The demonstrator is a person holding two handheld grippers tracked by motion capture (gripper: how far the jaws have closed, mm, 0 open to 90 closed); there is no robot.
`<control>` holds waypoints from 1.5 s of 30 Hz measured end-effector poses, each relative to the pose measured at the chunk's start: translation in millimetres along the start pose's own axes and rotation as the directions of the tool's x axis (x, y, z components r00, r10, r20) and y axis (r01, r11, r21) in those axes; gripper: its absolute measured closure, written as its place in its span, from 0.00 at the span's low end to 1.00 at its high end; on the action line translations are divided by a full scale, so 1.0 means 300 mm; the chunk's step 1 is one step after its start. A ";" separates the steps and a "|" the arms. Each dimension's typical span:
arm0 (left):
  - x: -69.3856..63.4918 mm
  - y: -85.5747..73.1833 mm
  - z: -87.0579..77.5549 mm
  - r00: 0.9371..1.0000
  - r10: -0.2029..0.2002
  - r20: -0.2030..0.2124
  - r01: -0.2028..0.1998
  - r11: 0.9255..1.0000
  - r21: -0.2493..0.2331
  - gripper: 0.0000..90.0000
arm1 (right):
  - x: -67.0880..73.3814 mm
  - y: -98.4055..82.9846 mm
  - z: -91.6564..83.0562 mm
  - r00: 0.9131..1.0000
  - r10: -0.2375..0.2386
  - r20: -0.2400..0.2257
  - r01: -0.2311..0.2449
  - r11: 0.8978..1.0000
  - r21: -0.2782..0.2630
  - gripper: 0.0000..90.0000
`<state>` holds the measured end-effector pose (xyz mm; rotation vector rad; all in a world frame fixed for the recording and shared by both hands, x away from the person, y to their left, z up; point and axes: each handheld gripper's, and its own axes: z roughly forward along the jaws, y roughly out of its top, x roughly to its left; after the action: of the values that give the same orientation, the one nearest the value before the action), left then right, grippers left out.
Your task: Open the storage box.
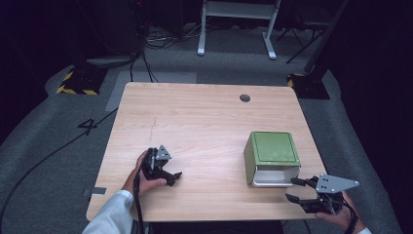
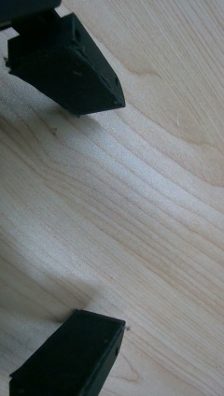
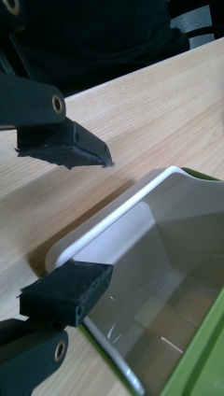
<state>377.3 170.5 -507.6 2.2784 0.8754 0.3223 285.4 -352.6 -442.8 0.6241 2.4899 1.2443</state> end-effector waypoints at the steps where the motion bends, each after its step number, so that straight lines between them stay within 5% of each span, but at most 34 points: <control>1: 0.000 0.000 0.000 1.000 -0.001 0.000 0.001 1.000 0.000 0.00 | -0.002 0.003 0.007 1.000 0.000 -0.003 0.000 1.000 0.002 0.46; 23: 0.000 0.000 0.000 1.000 -0.001 0.000 0.001 1.000 0.000 0.00 | -0.027 0.020 0.116 1.000 0.013 -0.028 -0.010 0.997 0.083 0.60; 45: 0.000 0.000 0.000 1.000 -0.001 0.000 0.001 1.000 0.000 0.00 | 0.002 -0.022 0.074 0.998 -0.008 -0.062 0.013 0.997 0.079 0.71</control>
<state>377.2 170.5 -507.6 2.2775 0.8767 0.3225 292.9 -340.7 -461.4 0.5994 2.6006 1.1836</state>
